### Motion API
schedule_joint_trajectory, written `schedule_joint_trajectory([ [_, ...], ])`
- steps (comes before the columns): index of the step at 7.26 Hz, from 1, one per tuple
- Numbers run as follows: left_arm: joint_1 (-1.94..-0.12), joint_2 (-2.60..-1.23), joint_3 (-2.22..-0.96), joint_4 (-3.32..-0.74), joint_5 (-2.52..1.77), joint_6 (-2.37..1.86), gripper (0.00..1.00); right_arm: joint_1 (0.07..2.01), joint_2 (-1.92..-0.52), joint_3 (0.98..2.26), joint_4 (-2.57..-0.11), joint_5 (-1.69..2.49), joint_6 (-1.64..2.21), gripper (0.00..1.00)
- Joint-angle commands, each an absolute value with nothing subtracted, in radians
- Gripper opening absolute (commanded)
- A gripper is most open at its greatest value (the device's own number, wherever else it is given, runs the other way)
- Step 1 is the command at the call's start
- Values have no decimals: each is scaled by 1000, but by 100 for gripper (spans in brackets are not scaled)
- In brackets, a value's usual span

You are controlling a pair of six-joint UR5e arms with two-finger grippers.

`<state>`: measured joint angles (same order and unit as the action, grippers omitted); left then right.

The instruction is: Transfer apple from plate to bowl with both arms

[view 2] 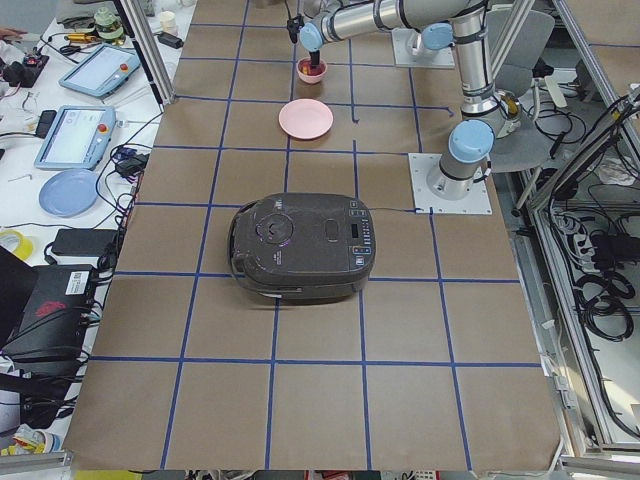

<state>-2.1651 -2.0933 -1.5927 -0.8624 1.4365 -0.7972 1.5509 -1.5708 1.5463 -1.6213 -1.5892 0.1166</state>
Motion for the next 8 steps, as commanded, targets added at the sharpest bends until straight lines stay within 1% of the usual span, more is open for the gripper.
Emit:
schedule_joint_trajectory([
  [1,-2154,-2066,-1598,-873,1442,-760,100,1551,-1571,1546,-1620,-1589,117,100],
  [3,-2108,-2002,-1614,-914,1439,-689,100,1551,-1571,1546,-1620,-1589,118,100],
  [6,-1978,-1820,-1739,-989,1451,-470,100,1552,-1569,1545,-1620,-1589,118,100],
  [7,-1920,-1757,-1747,-1033,1451,-444,100,1552,-1569,1545,-1621,-1588,120,100],
  [8,-1852,-1691,-1737,-1137,1451,-361,100,1552,-1569,1543,-1621,-1588,121,100],
])
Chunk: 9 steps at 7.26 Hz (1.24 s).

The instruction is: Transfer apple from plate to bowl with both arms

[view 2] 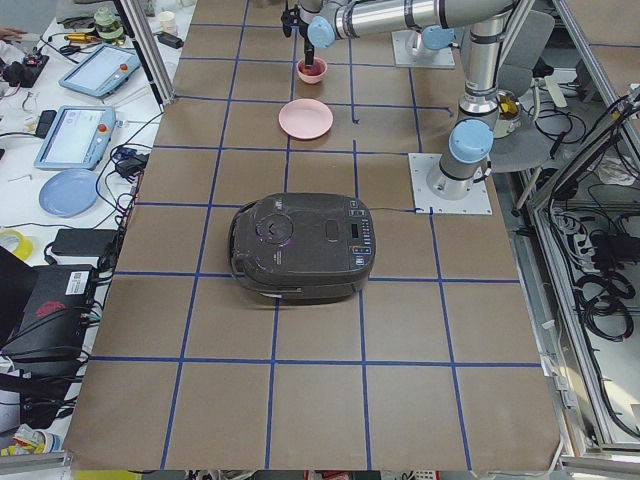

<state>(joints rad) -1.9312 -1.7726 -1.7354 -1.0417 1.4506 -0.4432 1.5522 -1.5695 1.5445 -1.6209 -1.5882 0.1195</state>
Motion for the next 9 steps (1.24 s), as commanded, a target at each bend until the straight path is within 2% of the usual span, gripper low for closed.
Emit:
schedule_joint_trajectory([
  [1,-1777,-1636,-1726,-1231,1453,-247,100,1552,-1569,1543,-1621,-1588,121,100],
  [3,-1630,-1592,-1621,-1413,1479,-120,100,1552,-1569,1543,-1621,-1588,121,100],
  [5,-1586,-1630,-1469,-1546,1480,-129,100,1552,-1569,1543,-1621,-1588,121,100],
  [9,-1578,-1635,-1462,-1563,1568,-112,100,1555,-1568,1540,-1629,-1586,121,100],
])
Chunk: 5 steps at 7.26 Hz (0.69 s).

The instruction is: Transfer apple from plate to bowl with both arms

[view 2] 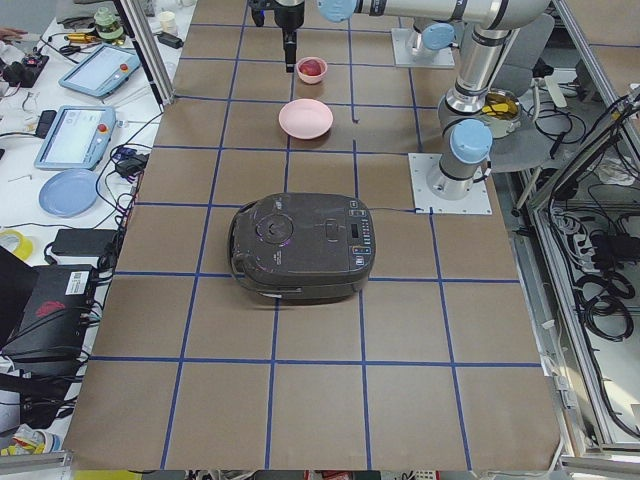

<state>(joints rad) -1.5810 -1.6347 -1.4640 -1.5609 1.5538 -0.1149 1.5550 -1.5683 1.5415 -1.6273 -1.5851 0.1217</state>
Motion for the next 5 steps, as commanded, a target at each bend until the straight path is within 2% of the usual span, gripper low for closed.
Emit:
schedule_joint_trajectory([
  [1,-1583,-1635,-1463,-1562,1566,-112,100,1555,-1566,1539,-1631,-1586,121,100],
  [5,-1595,-1637,-1466,-1563,1551,-109,100,1554,-1569,1543,-1629,-1586,121,100],
])
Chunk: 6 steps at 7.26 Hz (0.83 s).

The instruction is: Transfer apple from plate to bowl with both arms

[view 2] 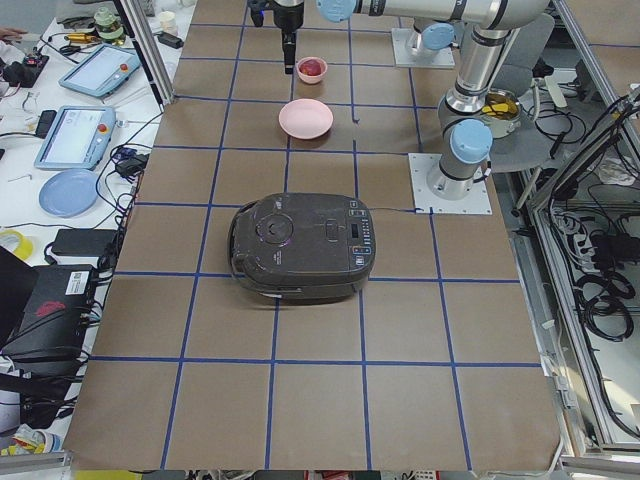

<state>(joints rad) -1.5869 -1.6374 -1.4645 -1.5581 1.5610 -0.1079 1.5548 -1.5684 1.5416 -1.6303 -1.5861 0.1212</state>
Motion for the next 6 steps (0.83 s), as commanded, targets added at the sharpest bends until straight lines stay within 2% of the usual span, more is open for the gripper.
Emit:
schedule_joint_trajectory([
  [1,-1598,-1635,-1473,-1563,1546,-109,100,1555,-1569,1545,-1631,-1586,121,100],
  [6,-1600,-1629,-1480,-1563,1552,-106,100,1555,-1559,1546,-1644,-1586,117,100],
])
